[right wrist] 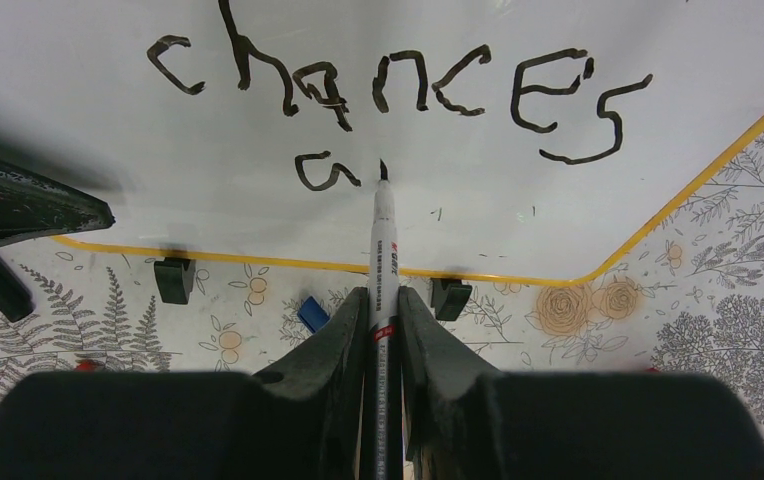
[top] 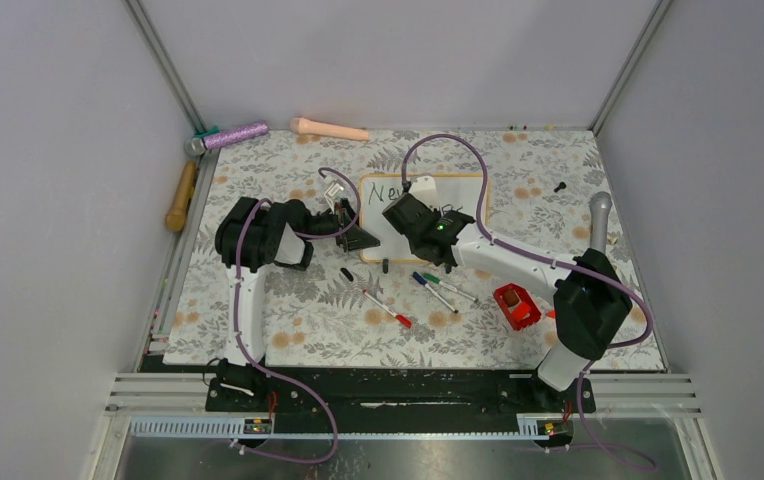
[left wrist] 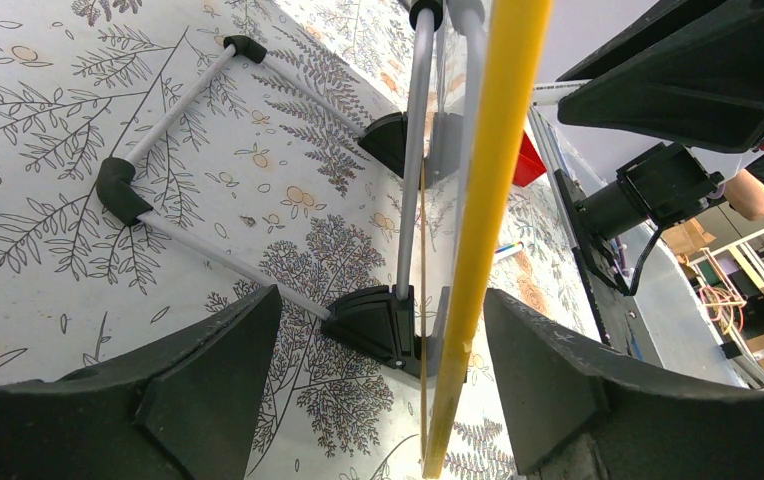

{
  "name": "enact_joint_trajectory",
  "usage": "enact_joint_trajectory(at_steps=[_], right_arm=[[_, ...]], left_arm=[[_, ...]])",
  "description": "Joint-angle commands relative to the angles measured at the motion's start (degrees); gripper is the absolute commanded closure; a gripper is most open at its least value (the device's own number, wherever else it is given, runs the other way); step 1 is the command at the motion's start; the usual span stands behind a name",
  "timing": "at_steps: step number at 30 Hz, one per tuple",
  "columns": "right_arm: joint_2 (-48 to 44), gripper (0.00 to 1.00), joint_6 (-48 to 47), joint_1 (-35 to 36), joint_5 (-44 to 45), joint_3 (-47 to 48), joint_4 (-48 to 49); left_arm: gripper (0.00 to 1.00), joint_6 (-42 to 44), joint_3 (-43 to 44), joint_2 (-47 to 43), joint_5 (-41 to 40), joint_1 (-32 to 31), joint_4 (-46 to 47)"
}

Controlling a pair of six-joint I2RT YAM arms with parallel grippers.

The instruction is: Write a sentence on the whiteboard

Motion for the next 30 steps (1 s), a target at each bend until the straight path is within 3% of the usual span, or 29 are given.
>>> enact_joint_trajectory(at_steps=[1,14,30], right_arm=[[-0.54,1.00,-0.41,-1.07,2.19,2.50,-0.02],[0.38,1.00,-0.84,-1.84,1.97,4.43,-0.57],[-1.58,1.00,1.69,-1.84,-0.54,-0.82,-0.58]], left_arm=[[0.23,0.12,-0.32,0.66,0.42,0.17,-1.58],[0.23,0.12,-0.32,0.60,0.41,0.18,-1.58],[0.23,0.12,-0.32,0.59,0.41,0.17,-1.57]])
